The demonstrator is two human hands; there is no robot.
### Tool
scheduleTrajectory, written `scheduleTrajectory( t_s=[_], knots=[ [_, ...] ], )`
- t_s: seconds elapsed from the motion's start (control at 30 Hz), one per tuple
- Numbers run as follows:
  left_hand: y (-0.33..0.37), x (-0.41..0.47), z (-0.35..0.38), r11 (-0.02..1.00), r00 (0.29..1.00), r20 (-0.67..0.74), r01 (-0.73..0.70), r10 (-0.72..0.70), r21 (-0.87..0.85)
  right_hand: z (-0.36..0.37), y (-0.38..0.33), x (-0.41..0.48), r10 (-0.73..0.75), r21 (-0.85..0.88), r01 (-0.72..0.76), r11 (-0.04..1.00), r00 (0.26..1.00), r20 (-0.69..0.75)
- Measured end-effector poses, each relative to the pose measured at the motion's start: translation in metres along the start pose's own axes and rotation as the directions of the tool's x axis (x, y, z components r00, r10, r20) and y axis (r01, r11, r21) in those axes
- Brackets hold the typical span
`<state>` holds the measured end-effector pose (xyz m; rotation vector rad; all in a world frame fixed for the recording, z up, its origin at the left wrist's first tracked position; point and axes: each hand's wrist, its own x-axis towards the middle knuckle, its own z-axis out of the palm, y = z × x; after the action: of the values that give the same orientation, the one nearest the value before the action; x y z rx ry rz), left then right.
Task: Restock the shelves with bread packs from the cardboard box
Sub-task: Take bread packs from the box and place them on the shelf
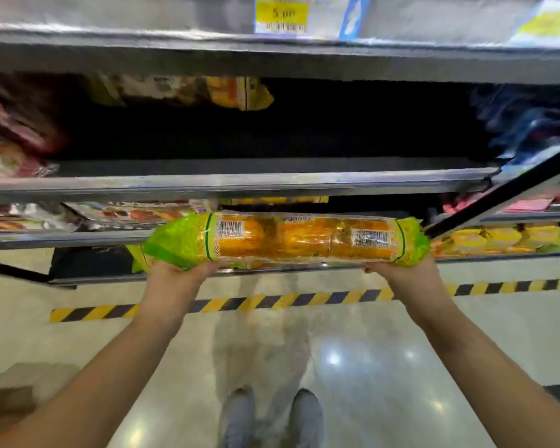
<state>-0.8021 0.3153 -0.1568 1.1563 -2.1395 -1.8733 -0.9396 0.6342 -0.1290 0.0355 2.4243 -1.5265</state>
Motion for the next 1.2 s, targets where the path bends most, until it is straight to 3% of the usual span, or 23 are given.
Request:
scheduleTrajectory(
  t_s=[0.37,0.53,0.7,0.83,1.07,1.2],
  knots=[
    [-0.06,0.06,0.059,0.996,0.985,-0.168,-0.05,0.037,-0.071,0.043,0.061,0.075,-0.016,-0.048,0.014,0.999,0.999,-0.038],
    [-0.076,0.088,0.075,0.993,0.991,-0.13,-0.057,0.044,-0.103,0.059,0.075,0.096,-0.099,-0.089,0.103,0.991,0.994,0.043],
    [-0.067,0.099,0.088,0.998,0.996,-0.059,-0.064,0.063,-0.015,0.067,0.095,0.122,-0.05,-0.126,0.051,0.991,0.999,0.013],
    [-0.053,0.109,0.095,0.995,0.994,-0.045,-0.101,0.1,-0.006,0.076,0.091,0.139,0.011,0.016,-0.012,1.0,0.999,0.046],
    [-0.046,0.118,0.109,0.993,0.995,-0.001,0.096,-0.096,0.074,0.085,0.09,0.155,0.163,0.261,-0.143,0.955,0.985,-0.054],
    [-0.033,0.13,0.109,0.982,0.996,0.001,0.093,-0.095,0.162,0.09,0.079,0.161,0.201,0.204,-0.185,0.961,0.978,-0.061]
  ],
)
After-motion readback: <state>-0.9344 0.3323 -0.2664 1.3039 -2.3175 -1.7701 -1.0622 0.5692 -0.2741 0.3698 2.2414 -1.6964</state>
